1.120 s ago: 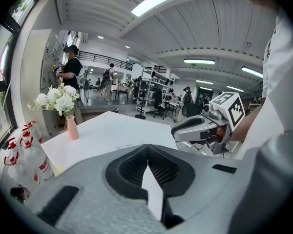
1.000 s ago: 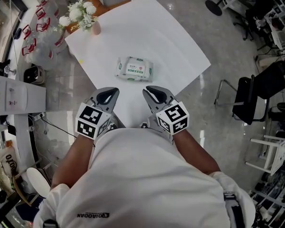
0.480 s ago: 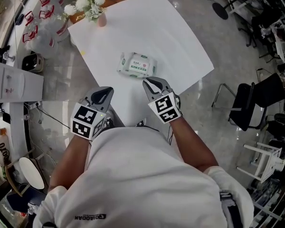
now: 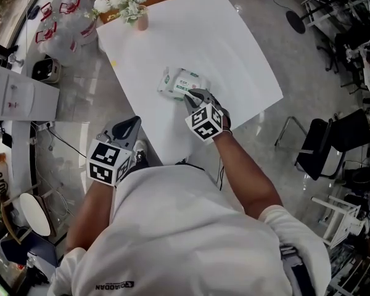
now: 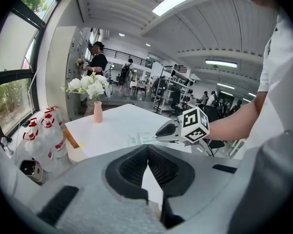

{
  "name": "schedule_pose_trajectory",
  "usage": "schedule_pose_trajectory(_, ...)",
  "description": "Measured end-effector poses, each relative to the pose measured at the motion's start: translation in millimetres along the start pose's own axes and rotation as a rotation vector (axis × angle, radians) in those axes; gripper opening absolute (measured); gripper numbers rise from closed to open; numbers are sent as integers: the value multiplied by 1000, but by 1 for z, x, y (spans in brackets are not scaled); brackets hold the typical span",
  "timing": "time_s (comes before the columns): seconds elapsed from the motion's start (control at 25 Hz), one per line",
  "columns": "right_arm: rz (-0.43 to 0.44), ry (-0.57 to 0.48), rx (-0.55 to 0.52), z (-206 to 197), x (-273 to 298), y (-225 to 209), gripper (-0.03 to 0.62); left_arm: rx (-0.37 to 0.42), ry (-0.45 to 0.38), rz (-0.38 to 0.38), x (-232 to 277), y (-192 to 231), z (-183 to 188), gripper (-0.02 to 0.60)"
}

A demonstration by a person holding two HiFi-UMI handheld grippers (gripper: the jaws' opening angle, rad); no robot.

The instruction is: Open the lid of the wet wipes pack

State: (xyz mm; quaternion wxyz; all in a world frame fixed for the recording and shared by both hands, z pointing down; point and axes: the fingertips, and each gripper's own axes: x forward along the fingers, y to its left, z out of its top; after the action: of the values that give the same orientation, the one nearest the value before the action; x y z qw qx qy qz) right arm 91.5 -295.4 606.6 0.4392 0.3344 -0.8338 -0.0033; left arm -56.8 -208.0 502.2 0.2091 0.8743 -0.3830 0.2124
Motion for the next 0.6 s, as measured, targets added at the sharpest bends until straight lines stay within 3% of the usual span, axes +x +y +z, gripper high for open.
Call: schedule_pose_trajectory(0.6,35,108,-128,-25,44,9,83,-35,15,24,-1,3,-12,9)
